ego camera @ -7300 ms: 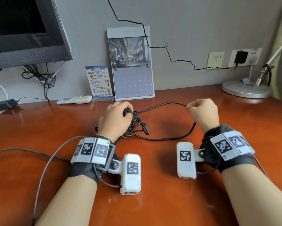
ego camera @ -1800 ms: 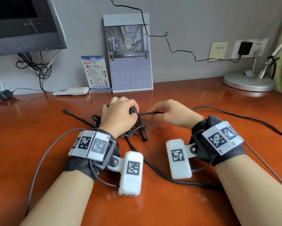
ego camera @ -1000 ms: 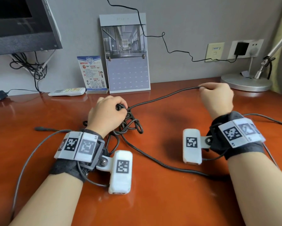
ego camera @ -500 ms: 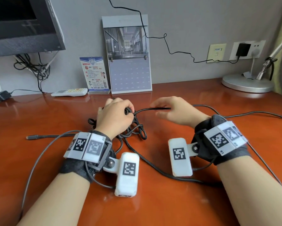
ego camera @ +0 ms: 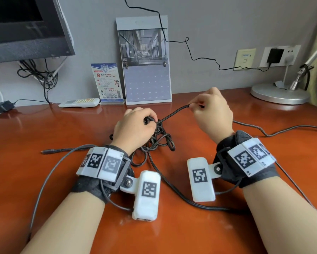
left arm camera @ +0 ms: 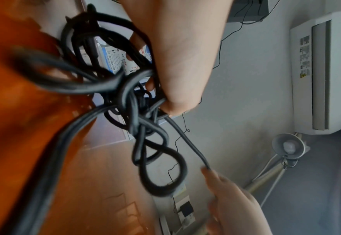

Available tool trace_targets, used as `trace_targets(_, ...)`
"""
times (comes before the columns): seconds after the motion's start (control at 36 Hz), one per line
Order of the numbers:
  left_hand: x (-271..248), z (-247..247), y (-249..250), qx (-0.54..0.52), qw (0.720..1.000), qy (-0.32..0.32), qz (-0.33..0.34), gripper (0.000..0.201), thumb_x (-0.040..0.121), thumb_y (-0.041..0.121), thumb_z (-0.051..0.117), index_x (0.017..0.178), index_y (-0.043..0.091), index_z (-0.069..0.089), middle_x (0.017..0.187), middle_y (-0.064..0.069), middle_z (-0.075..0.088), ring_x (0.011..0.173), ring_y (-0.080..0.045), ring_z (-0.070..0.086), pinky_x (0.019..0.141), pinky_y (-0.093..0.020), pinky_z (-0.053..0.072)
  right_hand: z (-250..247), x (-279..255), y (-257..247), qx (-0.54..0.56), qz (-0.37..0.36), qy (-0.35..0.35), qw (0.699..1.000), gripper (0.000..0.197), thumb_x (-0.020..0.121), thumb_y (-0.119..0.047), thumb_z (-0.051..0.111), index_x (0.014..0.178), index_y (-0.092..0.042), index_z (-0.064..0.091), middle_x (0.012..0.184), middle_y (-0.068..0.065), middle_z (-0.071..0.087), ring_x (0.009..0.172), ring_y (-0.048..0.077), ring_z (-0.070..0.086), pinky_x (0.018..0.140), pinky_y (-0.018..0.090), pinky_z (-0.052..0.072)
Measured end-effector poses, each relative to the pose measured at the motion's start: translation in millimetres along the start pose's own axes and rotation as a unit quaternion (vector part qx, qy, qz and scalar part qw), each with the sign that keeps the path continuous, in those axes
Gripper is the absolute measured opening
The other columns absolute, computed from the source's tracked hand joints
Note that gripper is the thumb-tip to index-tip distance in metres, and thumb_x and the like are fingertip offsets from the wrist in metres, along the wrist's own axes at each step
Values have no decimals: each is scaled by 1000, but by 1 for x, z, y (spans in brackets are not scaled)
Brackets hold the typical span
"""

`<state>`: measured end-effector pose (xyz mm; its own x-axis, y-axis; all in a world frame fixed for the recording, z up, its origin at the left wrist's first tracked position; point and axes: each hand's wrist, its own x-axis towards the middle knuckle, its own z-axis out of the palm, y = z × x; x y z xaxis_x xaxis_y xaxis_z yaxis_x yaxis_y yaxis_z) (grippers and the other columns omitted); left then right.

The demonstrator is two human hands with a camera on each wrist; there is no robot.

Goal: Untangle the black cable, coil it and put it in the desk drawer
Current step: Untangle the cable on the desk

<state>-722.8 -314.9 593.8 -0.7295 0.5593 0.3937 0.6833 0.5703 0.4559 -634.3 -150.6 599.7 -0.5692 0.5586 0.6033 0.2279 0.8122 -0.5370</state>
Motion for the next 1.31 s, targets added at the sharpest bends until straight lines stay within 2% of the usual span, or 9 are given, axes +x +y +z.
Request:
trace_targets(0.17, 1, -6, -12, 17, 1000, 4, -21, 23, 89, 18, 44, 84, 35, 57, 104, 22, 50, 113, -11, 39, 80, -30, 24, -31, 19, 38, 44, 150, 121, 980, 24, 88, -26, 51, 96, -15, 71, 116, 12, 56, 104, 30, 56, 85, 31, 42)
trace_targets(0.33, 1, -3, -11, 39, 999, -19, -13, 22, 88, 17, 44, 84, 35, 56, 113, 17, 53, 117, -13, 37, 87, -34, 27, -26, 21, 58, 65, 177, 96, 977, 26, 81, -16, 50, 88, -22, 74, 106, 17, 65, 91, 29, 61, 82, 30, 46)
trace_targets(0.53, 0, -2, -13, 41, 999, -14, -9, 21, 88, 17, 46, 83, 35, 56, 116, 15, 54, 118, -15, 37, 97, -38, 29, -17, 13, 33, 8, 64, -123, 990, 24, 82, -17, 56, 87, -38, 66, 106, -7, 69, 108, 19, 58, 103, 47, 38)
trace_targets(0.58, 0, -1, -12, 43, 999, -16, -3, 21, 88, 16, 46, 84, 34, 57, 116, 15, 53, 117, -14, 37, 93, -35, 27, -11, 9, 23, 46, 23, -190, 980, 23, 85, -16, 59, 95, -34, 68, 102, -10, 68, 105, 12, 59, 105, 41, 38)
trace_targets(0.69, 0, -1, -9, 40, 999, -26, 14, 22, 87, 15, 47, 84, 35, 57, 119, 14, 53, 118, -14, 36, 94, -36, 27, 4, -3, 2, 62, -46, -299, 951, 20, 89, -19, 62, 107, -20, 70, 99, -6, 65, 94, 6, 57, 85, 15, 39)
trace_targets(0.81, -2, 0, -7, 48, 998, -37, 28, 22, 87, 16, 47, 84, 36, 55, 122, 13, 53, 118, -14, 36, 97, -38, 28, 16, -12, -9, 80, -76, -334, 936, 11, 87, -20, 66, 95, -19, 73, 90, -1, 70, 82, 9, 59, 76, 20, 43)
trace_targets(1.03, -1, 0, -5, 26, 1000, -15, 5, 23, 89, 17, 44, 84, 36, 55, 118, 15, 54, 115, -13, 39, 100, -42, 33, 10, -6, -8, -7, -45, -158, 986, 15, 89, -28, 60, 94, -28, 73, 90, -8, 66, 89, 14, 56, 77, 26, 42)
trace_targets(1.19, 0, -3, -12, 39, 999, -5, -16, 24, 89, 17, 43, 84, 37, 55, 116, 15, 54, 116, -15, 39, 95, -40, 33, -21, 13, 33, 20, 128, 46, 990, 21, 87, -26, 57, 99, -22, 73, 102, 5, 70, 102, 29, 61, 84, 31, 45)
trace_targets(1.31, 1, -2, -12, 46, 999, -12, -17, 22, 89, 17, 44, 84, 36, 56, 115, 15, 53, 117, -15, 38, 98, -42, 33, -24, 16, 58, 58, 192, 46, 979, 20, 85, -25, 57, 94, -20, 75, 89, 1, 68, 94, 23, 63, 75, 23, 41)
